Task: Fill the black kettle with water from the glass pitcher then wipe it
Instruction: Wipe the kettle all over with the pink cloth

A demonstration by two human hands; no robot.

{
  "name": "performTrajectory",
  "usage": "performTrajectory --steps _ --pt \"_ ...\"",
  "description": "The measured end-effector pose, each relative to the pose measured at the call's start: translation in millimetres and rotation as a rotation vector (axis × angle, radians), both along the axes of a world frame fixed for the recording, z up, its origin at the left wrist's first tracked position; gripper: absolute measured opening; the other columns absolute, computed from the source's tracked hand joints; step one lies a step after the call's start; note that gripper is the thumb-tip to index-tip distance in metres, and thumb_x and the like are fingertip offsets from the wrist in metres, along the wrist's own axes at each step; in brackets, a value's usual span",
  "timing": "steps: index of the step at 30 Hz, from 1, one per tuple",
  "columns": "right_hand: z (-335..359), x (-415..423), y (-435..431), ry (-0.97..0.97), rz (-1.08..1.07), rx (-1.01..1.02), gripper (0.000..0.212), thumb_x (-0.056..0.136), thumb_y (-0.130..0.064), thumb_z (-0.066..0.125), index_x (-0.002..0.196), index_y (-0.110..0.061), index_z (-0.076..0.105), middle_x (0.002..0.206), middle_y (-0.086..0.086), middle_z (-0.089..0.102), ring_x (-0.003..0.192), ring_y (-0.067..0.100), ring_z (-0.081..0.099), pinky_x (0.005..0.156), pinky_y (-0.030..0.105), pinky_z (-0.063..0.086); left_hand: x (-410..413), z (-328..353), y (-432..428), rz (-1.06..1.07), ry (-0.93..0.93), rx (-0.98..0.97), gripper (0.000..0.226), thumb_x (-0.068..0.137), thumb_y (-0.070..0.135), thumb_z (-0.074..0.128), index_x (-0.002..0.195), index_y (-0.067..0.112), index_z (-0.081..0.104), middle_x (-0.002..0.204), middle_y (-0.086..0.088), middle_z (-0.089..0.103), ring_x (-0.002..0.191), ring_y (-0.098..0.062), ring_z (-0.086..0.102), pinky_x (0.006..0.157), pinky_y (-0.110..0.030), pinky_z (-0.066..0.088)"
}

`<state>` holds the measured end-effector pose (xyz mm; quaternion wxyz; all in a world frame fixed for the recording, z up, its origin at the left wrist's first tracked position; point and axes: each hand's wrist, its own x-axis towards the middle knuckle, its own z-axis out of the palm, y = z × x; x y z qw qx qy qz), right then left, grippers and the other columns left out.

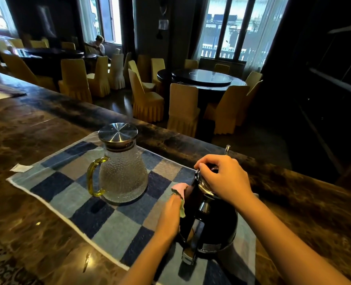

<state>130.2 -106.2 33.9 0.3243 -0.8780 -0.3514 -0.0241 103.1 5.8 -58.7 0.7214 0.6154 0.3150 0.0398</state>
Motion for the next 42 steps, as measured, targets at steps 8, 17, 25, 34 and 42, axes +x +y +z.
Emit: performTrajectory --steps 8,17,25,34,42 --pt "0.7 -2.8 0.9 -0.038 0.006 0.054 0.018 0.088 -0.03 0.051 0.08 -0.036 0.066 0.092 -0.015 0.063 0.086 0.006 0.059 0.069 0.033 0.051 -16.0 23.3 0.5 -0.101 -0.267 0.173 0.03 0.1 0.014 0.034 0.097 0.015 0.064 0.082 0.007 0.061 0.067 0.008 0.063 0.06 -0.005 0.048" --pt "2.9 -2.7 1.7 -0.027 0.018 0.017 0.021 0.09 -0.029 0.047 0.078 -0.037 0.063 0.094 -0.014 0.064 0.084 0.008 0.058 0.074 0.038 0.053 -80.9 5.9 -27.6 0.102 -0.16 0.236 0.031 0.101 0.02 0.034 0.106 0.008 0.062 0.1 -0.009 0.062 0.094 -0.022 0.058 0.084 -0.033 0.048" --pt "1.4 -2.5 -0.3 -0.03 0.062 0.022 0.022 0.091 -0.03 0.044 0.081 -0.039 0.061 0.097 -0.016 0.064 0.089 0.01 0.059 0.074 0.04 0.053 -129.0 25.6 -90.9 0.284 -0.343 -0.059 0.035 0.096 0.034 0.045 0.086 0.007 0.065 0.078 -0.011 0.068 0.08 -0.027 0.065 0.073 -0.035 0.051" --pt "0.7 -0.4 -1.2 -0.013 0.08 0.028 0.021 0.09 -0.031 0.044 0.081 -0.039 0.062 0.097 -0.015 0.065 0.092 0.012 0.061 0.07 0.034 0.048 -120.8 52.8 -64.7 0.311 -0.353 -0.064 0.041 0.096 0.033 0.045 0.068 0.01 0.064 0.07 -0.02 0.064 0.055 -0.027 0.058 0.06 -0.037 0.042" --pt "-1.9 2.2 -1.6 -0.022 0.106 0.048 0.021 0.09 -0.031 0.045 0.077 -0.041 0.058 0.097 -0.014 0.065 0.093 0.013 0.06 0.069 0.033 0.048 -133.8 70.8 -76.7 0.128 -0.43 0.334 0.039 0.088 0.042 0.048 0.079 0.015 0.075 0.094 0.006 0.076 0.088 0.001 0.067 0.073 -0.02 0.053"
